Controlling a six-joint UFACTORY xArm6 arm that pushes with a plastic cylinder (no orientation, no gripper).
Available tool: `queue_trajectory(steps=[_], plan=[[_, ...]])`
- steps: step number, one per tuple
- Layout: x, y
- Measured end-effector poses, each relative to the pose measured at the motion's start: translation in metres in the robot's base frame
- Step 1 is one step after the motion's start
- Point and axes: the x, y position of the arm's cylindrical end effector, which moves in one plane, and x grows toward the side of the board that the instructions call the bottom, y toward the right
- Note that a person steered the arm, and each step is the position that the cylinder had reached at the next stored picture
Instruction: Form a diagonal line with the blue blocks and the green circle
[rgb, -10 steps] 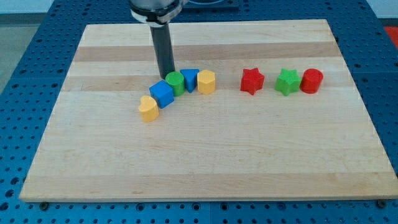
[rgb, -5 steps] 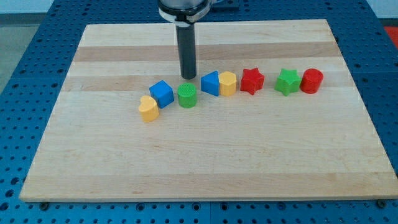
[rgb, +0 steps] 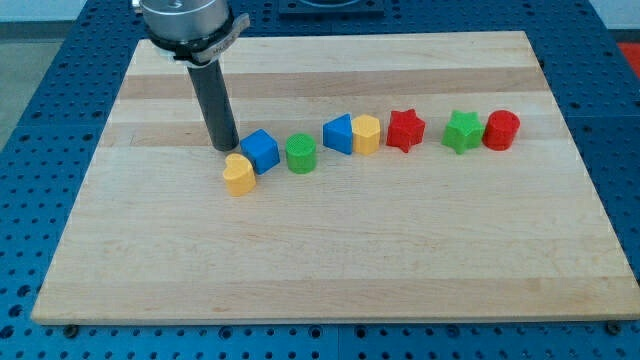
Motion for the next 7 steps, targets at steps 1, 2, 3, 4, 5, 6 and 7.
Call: queue_trajectory(steps=[1, 2, 3, 4, 5, 6, 7], plan=[[0.006, 0.016], [0.006, 0.042], [0.010, 0.052], [0.021, 0.052], [0.028, 0.052], [0.042, 0.052], [0.071, 0.052]])
